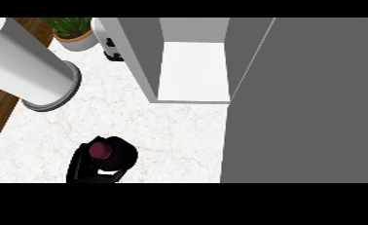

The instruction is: Pick up the wine, place it into the cabinet and close the cabinet

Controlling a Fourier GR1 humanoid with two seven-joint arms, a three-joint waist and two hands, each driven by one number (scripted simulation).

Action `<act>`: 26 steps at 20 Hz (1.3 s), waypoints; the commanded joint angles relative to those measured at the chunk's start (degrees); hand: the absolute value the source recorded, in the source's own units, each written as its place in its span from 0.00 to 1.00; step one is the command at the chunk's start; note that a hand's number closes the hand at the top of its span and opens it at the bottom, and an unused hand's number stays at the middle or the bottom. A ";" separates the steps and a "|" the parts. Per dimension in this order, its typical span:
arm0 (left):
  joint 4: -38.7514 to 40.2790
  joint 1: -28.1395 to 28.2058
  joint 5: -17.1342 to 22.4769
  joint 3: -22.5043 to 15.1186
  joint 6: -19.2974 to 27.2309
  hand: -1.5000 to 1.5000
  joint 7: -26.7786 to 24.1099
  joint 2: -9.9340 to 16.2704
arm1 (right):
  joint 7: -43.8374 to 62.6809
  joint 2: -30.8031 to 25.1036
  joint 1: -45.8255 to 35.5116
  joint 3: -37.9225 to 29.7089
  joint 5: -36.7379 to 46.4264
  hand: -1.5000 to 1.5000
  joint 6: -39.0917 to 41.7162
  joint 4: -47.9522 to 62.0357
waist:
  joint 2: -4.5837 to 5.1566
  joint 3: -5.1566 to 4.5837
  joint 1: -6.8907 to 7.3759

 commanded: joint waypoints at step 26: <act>-51.38 -4.07 10.60 -22.49 33.24 1.00 37.71 -5.16 | 3.38 0.44 -3.76 1.73 0.91 0.00 -1.95 0.26 | 0.46 -0.32 -1.23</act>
